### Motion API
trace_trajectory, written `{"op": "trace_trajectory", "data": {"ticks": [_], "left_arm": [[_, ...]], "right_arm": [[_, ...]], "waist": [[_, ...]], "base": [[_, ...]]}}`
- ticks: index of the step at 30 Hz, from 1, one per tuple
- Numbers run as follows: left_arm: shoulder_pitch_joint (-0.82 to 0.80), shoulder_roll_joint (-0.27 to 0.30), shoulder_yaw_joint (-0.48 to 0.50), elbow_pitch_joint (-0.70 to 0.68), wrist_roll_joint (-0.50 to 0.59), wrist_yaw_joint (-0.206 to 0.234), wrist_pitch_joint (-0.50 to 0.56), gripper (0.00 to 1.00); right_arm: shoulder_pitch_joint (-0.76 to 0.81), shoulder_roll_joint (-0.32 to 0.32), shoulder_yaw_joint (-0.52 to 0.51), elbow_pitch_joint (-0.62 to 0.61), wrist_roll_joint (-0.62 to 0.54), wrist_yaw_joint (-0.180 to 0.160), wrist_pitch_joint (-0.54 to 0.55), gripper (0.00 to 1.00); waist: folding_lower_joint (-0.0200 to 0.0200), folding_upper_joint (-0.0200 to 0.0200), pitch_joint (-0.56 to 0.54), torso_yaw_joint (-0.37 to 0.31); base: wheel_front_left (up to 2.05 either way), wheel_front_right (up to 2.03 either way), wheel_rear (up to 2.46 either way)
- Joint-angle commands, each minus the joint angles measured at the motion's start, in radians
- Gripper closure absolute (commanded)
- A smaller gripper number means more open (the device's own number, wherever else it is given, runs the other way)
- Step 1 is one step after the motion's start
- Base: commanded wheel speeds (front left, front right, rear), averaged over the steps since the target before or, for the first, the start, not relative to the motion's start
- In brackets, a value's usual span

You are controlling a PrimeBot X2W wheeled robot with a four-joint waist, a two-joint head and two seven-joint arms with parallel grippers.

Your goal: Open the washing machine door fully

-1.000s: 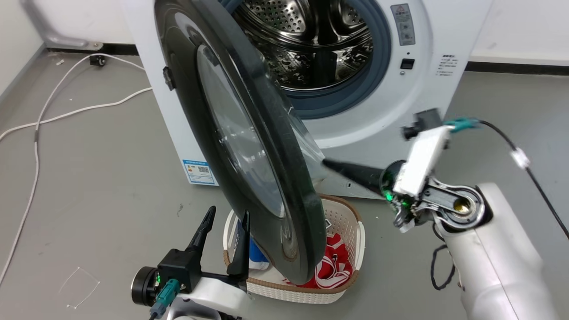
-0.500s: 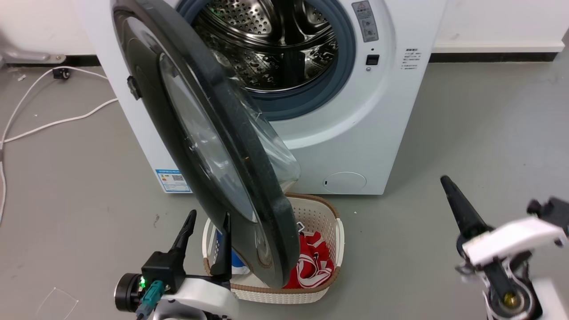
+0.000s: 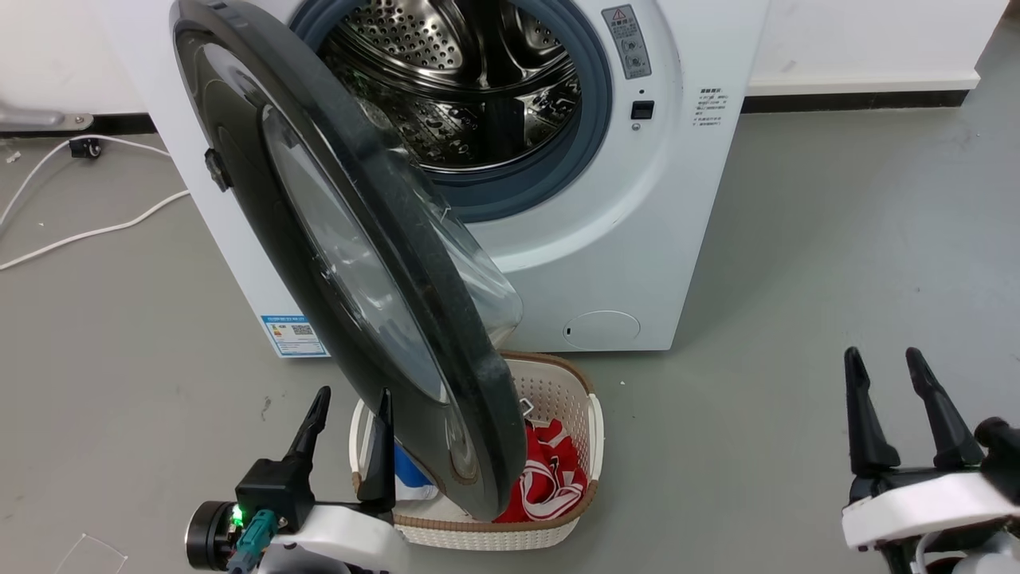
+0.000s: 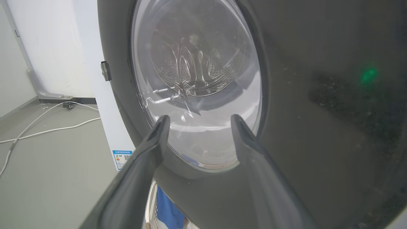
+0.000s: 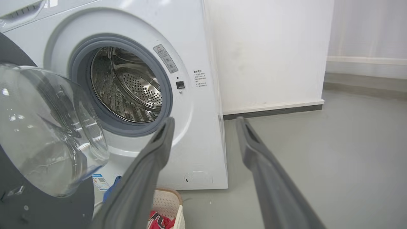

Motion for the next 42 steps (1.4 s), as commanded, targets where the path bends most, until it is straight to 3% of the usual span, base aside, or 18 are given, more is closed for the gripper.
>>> {"op": "trace_trajectory", "data": {"ticks": [1, 5, 11, 34, 36, 42], "left_arm": [[0.014, -0.001, 0.004, 0.002, 0.005, -0.004, -0.002, 0.00], [0.016, -0.001, 0.000, 0.011, 0.010, -0.002, -0.002, 0.00], [0.018, -0.001, -0.012, 0.019, 0.018, 0.000, -0.002, 0.00], [0.014, -0.001, -0.036, 0.015, 0.056, 0.003, -0.002, 0.00], [0.012, -0.001, -0.035, 0.014, 0.056, 0.004, -0.002, 1.00], [0.009, -0.001, -0.027, 0.001, 0.059, 0.010, -0.002, 1.00]], "right_arm": [[0.017, 0.006, -0.003, -0.017, -0.054, 0.002, -0.009, 0.00], [0.048, 0.036, 0.006, -0.043, -0.224, 0.001, -0.021, 0.00], [0.084, 0.078, -0.006, -0.028, -0.324, 0.001, -0.036, 0.00], [0.098, 0.112, -0.023, 0.005, -0.313, 0.001, -0.042, 0.00], [0.099, 0.112, -0.024, 0.003, -0.312, 0.001, -0.042, 0.00], [0.098, 0.113, -0.023, 0.005, -0.292, 0.001, -0.037, 0.00]], "waist": [[0.0000, 0.0000, -0.001, 0.001], [0.0000, 0.0000, -0.004, 0.005], [0.0000, 0.0000, -0.007, 0.011], [0.0000, 0.0000, -0.018, 0.003], [0.0000, 0.0000, -0.018, 0.004], [0.0000, 0.0000, -0.017, 0.006]], "base": [[0.00, 0.00, 0.00], [0.00, 0.00, 0.00], [0.00, 0.00, 0.00], [0.00, 0.00, 0.00], [0.00, 0.00, 0.00], [0.00, 0.00, 0.00]]}}
